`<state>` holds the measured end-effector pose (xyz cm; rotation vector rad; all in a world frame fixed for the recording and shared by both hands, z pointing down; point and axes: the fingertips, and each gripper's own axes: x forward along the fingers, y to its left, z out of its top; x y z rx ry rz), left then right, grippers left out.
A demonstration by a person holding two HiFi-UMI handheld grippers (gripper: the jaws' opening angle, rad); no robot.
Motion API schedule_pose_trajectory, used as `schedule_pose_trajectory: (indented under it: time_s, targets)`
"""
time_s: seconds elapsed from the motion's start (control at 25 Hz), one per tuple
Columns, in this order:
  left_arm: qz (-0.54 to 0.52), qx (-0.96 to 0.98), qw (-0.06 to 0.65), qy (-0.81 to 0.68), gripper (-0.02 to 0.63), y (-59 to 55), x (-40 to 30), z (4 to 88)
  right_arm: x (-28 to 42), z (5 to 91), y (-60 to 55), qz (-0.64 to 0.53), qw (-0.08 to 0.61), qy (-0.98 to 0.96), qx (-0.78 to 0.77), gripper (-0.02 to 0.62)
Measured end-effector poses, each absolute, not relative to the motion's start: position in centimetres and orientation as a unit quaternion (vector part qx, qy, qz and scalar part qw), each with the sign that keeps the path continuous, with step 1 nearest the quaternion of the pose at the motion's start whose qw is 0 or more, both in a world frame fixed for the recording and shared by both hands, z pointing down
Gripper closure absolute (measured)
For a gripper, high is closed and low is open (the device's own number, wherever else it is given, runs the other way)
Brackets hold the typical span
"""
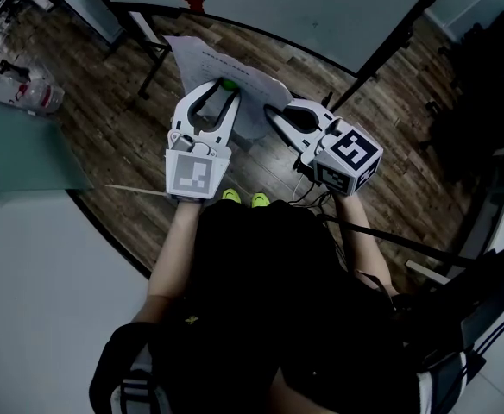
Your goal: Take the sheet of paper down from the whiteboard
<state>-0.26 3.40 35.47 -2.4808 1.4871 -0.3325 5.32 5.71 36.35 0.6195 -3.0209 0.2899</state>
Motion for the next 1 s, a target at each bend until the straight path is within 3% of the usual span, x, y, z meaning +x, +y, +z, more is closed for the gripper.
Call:
schedule_pose_trajectory:
  time_s: [1.0]
  targets:
    - [-0.111, -0.847, 0.126, 0.505, 0.476, 3.46, -0.16, 34.87, 5.14, 36.16, 5.88, 0.089, 0.022, -0.976, 0.196, 0.578]
